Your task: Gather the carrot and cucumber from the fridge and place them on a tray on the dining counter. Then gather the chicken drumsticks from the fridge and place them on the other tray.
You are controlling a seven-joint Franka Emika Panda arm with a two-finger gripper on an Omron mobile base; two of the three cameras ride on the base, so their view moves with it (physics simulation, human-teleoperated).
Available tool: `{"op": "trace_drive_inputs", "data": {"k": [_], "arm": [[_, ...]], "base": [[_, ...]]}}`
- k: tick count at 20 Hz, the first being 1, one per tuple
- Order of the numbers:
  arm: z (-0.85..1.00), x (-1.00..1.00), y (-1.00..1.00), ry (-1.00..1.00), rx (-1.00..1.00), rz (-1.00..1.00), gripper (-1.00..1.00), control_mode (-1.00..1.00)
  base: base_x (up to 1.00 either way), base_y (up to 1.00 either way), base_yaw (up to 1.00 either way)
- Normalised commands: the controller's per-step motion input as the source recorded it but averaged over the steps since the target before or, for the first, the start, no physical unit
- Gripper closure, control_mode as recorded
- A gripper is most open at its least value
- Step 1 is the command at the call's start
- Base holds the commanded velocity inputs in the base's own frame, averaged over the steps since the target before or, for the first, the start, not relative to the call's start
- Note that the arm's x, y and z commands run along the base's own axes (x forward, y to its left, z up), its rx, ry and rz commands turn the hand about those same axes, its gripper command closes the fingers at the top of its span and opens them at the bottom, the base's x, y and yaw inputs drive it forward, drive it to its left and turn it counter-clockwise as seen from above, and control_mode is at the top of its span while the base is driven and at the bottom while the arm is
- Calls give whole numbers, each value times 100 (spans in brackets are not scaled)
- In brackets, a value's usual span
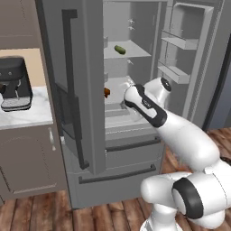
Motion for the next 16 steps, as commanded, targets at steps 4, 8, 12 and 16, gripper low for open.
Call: {"op": "trace_drive_inputs", "data": {"k": [4,8,12,16], "arm": [[-26,28,8,7,0,8,100,-100],[-16,9,21,0,2,14,100,-100],[-14,3,28,2,4,15,100,-100],[-12,11,13,10,10,12,100,-100]], "base": [[0,0,0],[0,0,0],[0,0,0],[0,0,0]]}}
